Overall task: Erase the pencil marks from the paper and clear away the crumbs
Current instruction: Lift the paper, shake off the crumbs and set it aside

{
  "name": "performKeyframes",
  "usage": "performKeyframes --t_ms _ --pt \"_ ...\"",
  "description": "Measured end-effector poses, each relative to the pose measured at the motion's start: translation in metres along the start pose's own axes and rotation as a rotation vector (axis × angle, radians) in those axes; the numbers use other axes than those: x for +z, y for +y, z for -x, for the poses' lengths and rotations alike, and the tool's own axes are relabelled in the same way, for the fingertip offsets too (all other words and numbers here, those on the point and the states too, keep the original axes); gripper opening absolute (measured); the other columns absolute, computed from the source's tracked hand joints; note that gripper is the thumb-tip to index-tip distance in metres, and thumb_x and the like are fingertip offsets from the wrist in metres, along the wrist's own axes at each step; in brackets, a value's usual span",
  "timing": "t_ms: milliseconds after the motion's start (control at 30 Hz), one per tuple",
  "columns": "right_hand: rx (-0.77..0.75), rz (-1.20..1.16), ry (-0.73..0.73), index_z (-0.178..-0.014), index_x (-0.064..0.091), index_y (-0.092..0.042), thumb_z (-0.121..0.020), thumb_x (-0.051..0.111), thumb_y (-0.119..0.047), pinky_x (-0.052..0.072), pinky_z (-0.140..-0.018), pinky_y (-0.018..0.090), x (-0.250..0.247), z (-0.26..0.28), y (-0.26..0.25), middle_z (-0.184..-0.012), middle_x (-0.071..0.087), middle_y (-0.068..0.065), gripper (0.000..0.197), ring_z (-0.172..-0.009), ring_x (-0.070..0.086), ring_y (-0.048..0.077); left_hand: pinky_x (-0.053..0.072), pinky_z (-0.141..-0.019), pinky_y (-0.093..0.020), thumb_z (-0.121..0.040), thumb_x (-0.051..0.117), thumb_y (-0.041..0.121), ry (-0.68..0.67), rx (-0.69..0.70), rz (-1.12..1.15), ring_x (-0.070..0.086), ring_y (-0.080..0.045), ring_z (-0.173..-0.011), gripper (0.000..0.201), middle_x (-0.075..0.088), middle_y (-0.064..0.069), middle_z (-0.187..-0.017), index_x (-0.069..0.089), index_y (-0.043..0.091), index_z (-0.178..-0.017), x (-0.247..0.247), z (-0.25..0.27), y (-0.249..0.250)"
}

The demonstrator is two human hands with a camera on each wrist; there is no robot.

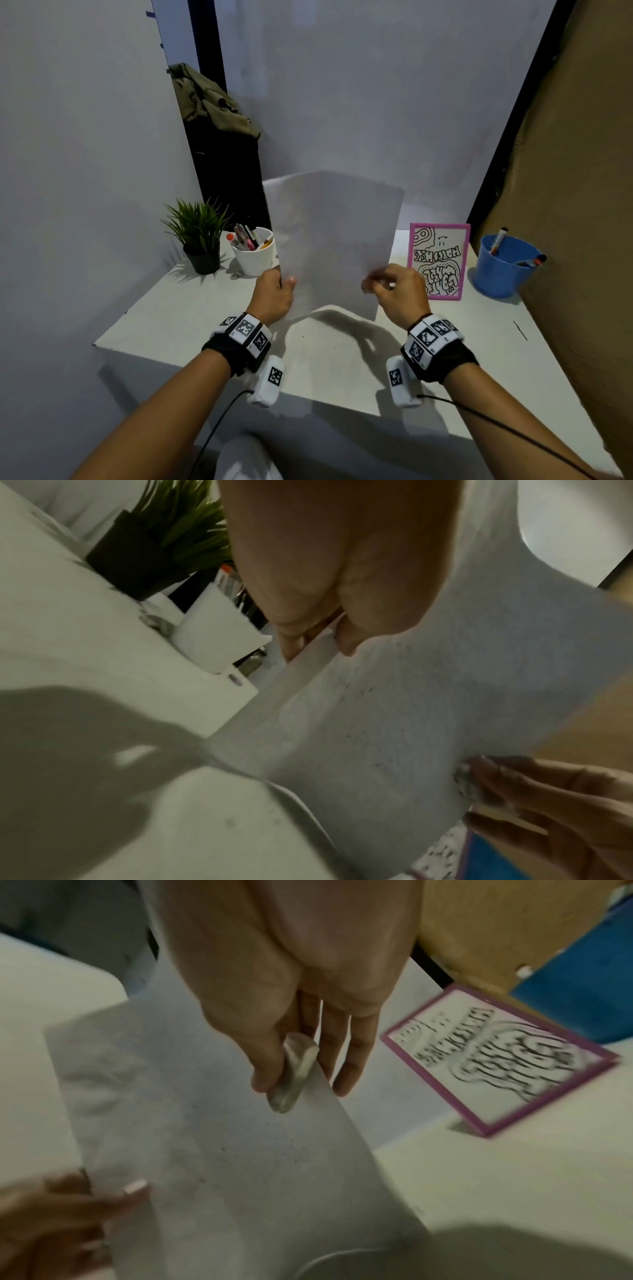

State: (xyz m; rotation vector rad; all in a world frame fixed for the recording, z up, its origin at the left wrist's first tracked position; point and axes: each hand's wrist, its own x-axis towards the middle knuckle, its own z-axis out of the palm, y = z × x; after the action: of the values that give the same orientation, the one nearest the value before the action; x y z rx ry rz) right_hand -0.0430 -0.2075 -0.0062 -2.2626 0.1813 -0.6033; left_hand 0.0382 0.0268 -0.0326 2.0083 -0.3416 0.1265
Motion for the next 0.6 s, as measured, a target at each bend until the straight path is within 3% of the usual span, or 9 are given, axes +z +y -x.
performKeyframes --t_ms 100,200,300,367,433,500,600 --pt "0.126 0.031 -0.056 -0.086 0.08 -0.012 -0.08 0.078 -0.015 0.054 -0.075 0.023 0.008 0.011 0.013 -0.087 0.075 -0.001 0.007 -0.076 0.063 0.009 0.052 -0.094 -0.044 -0.096 0.056 0.011 -0.003 -0.042 -0.016 0.064 -0.029 -0.104 0.021 0.069 -0.012 -0.108 0.065 0.004 -0.114 0.002 0.002 -0.002" --pt "0.136 -0.039 0.012 -0.087 0.079 -0.013 -0.083 0.077 -0.021 0.047 -0.073 0.018 -0.01 -0.002 0.004 -0.085 0.072 -0.006 0.01 -0.076 0.062 0.007 0.054 -0.09 -0.047 -0.091 0.059 0.023 -0.005 -0.011 0.058 0.066 -0.026 -0.096 0.022 0.07 -0.008 -0.103 0.063 0.014 -0.11 -0.008 -0.011 0.016" --pt "0.186 -0.113 -0.038 -0.08 0.08 -0.015 -0.079 0.08 -0.027 0.058 -0.074 0.031 -0.03 -0.017 0.008 -0.076 0.075 -0.004 0.012 -0.074 0.07 0.013 0.053 -0.087 -0.034 -0.089 0.064 0.022 -0.006 -0.061 0.083 0.064 -0.021 -0.088 0.022 0.065 -0.002 -0.095 0.055 0.019 -0.108 -0.012 -0.025 0.034" --pt "0.272 -0.094 -0.105 -0.081 0.079 -0.01 -0.079 0.081 -0.026 0.062 -0.074 0.038 -0.039 -0.015 0.019 -0.075 0.076 0.003 0.016 -0.072 0.074 0.021 0.054 -0.09 -0.038 -0.086 0.069 0.016 -0.029 -0.127 0.099 0.065 -0.022 -0.098 0.032 0.066 -0.004 -0.106 0.054 0.018 -0.114 -0.003 -0.028 0.032" --pt "0.334 -0.046 -0.177 -0.082 0.078 -0.003 -0.08 0.08 -0.021 0.063 -0.072 0.034 -0.042 -0.004 0.034 -0.074 0.076 0.008 0.019 -0.073 0.075 0.024 0.054 -0.091 -0.039 -0.084 0.071 0.016 -0.084 -0.193 0.012 0.064 -0.024 -0.101 0.04 0.063 -0.003 -0.114 0.055 0.015 -0.121 0.011 -0.021 0.023" --pt "0.385 0.019 -0.259 -0.079 0.079 -0.001 -0.081 0.08 -0.02 0.062 -0.072 0.033 -0.04 0.008 0.047 -0.073 0.076 0.008 0.019 -0.074 0.075 0.024 0.052 -0.088 -0.033 -0.083 0.072 0.016 -0.124 -0.232 -0.139 0.063 -0.023 -0.099 0.043 0.063 -0.004 -0.113 0.055 0.013 -0.122 0.026 -0.01 0.008" --pt "0.434 0.204 -0.359 -0.077 0.08 -0.003 -0.079 0.081 -0.022 0.057 -0.069 0.027 -0.028 0.024 0.057 -0.075 0.076 0.006 0.02 -0.068 0.07 0.013 0.048 -0.089 -0.034 -0.081 0.074 0.016 -0.218 -0.259 -0.357 0.057 -0.03 -0.111 0.061 0.057 -0.015 -0.124 0.044 0.011 -0.135 0.042 0.004 -0.007"
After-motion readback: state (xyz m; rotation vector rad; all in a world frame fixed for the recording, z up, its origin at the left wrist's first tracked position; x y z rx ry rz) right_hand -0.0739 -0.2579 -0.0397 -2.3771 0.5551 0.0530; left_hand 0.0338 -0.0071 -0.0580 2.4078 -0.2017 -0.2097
